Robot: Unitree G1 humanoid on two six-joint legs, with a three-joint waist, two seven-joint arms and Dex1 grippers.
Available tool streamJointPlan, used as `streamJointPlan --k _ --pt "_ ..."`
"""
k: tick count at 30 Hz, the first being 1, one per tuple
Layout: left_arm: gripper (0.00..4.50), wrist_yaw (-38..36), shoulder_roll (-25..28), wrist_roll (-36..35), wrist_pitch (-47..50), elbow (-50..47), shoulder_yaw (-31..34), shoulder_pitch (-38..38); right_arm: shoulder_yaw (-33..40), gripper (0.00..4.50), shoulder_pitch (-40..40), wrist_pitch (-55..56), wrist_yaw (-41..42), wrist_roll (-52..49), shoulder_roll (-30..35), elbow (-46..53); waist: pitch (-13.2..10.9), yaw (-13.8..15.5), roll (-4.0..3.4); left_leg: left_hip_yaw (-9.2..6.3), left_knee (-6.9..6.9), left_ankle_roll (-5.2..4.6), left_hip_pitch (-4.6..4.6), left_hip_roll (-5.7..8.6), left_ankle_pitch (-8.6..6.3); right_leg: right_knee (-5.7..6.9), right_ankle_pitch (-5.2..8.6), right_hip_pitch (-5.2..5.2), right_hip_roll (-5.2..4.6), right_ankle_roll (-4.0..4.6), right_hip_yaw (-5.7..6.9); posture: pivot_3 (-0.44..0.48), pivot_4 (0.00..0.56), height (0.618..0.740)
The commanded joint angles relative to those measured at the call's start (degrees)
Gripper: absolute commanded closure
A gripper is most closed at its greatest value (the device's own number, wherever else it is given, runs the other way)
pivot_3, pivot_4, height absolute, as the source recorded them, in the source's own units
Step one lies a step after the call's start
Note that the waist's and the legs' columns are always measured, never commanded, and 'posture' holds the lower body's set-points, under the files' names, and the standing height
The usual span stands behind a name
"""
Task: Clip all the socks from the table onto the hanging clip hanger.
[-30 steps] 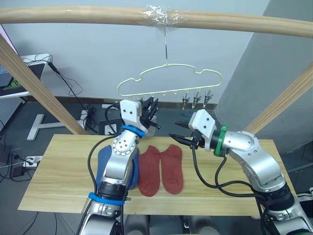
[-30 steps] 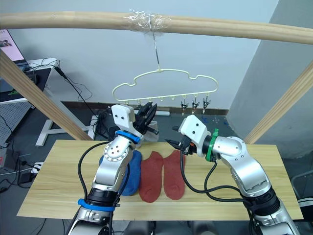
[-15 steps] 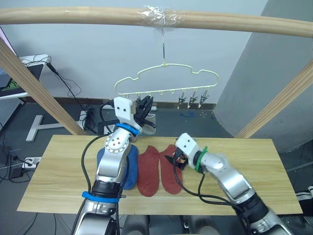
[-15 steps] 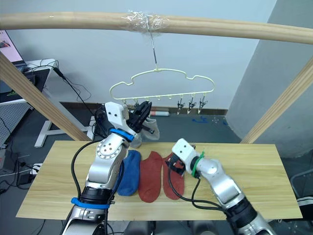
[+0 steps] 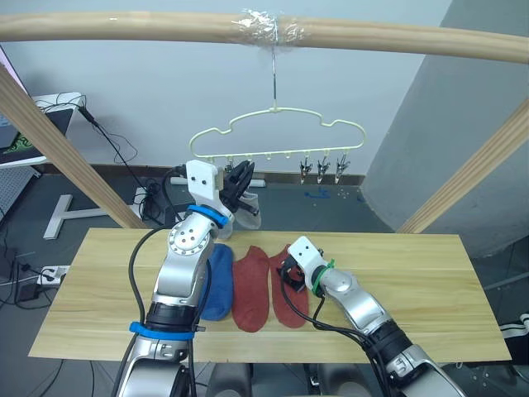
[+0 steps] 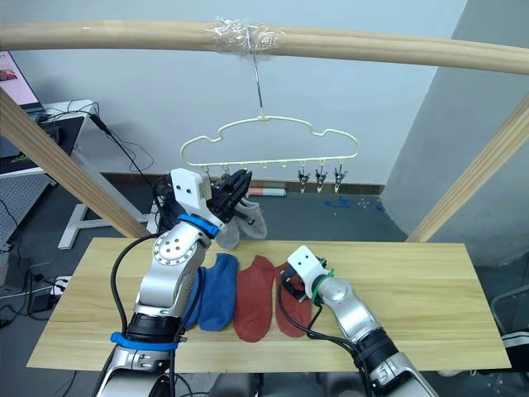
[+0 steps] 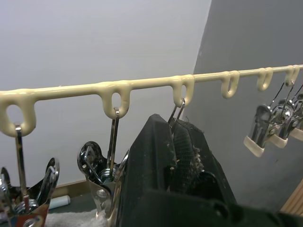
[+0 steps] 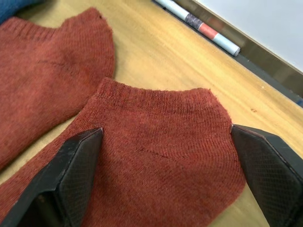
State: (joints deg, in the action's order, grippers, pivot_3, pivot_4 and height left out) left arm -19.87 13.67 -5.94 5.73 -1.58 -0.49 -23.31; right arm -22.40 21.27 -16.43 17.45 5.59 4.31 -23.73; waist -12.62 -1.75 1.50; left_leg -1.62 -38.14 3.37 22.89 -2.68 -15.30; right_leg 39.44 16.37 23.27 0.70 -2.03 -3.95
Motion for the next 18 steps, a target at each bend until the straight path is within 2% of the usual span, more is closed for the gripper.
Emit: streamJointPlan --k 1,3,5,10,14,15,18 --pt "4.50 -0.6 0.6 -1.0 0.4 -2.3 0.8 0.0 1.0 0.02 -0.2 0.4 0.0 0.4 -0.6 -3.6 0.0 0.1 0.00 -0.02 0.00 0.00 -0.01 0.00 0.00 0.04 0.00 0.00 0.00 0.00 0.02 0.042 0.218 0.705" --pt "4.50 -0.8 0.9 -1.5 1.1 -2.6 1.3 0.0 1.0 0.40 -0.5 0.5 0.4 0.9 -0.7 -3.7 0.0 0.0 0.00 -0.01 -0.01 0.00 -0.03 0.00 0.00 0.10 0.00 0.00 0.00 0.00 0.00 0.042 0.218 0.705" --pt "4.50 -1.3 1.4 -2.1 1.9 -3.0 1.9 0.1 0.3 0.96 -1.0 0.8 1.0 1.5 -0.3 -3.2 0.0 0.0 0.00 -0.01 -0.03 0.00 -0.05 0.01 0.01 0.15 0.00 0.00 0.01 0.00 -0.01 0.044 0.218 0.705" --pt "4.50 -3.1 2.1 -5.9 6.1 -4.6 3.5 0.1 0.0 2.80 -1.8 1.6 1.7 2.1 0.1 -1.4 0.0 0.0 0.00 -0.01 -0.07 0.00 -0.06 0.01 0.01 0.21 0.00 0.00 0.01 0.00 -0.01 0.044 0.218 0.705" --pt "4.50 -5.3 3.1 -10.2 10.4 -6.1 4.7 -0.2 -0.8 4.22 -2.3 2.1 2.7 2.6 0.1 3.6 0.0 0.0 -0.01 -0.02 -0.07 0.00 -0.05 0.01 0.01 0.21 0.01 0.01 0.01 -0.01 -0.01 0.042 0.218 0.705" --pt "4.50 -5.9 2.9 -12.8 13.0 -7.0 5.5 -0.4 -1.2 4.47 -2.3 1.3 3.6 2.6 0.1 6.5 0.0 0.0 -0.02 -0.03 -0.07 0.00 -0.04 0.00 0.01 0.20 0.01 0.01 0.01 -0.01 0.00 0.042 0.218 0.705" --pt "4.50 -7.3 3.3 -18.3 18.6 -8.9 7.2 -1.0 -1.9 4.47 -1.7 -2.1 6.2 2.0 0.1 14.3 0.0 -0.1 -0.02 -0.02 -0.07 0.01 0.00 0.00 0.01 0.20 0.01 0.05 0.01 -0.01 -0.01 0.040 0.218 0.705"
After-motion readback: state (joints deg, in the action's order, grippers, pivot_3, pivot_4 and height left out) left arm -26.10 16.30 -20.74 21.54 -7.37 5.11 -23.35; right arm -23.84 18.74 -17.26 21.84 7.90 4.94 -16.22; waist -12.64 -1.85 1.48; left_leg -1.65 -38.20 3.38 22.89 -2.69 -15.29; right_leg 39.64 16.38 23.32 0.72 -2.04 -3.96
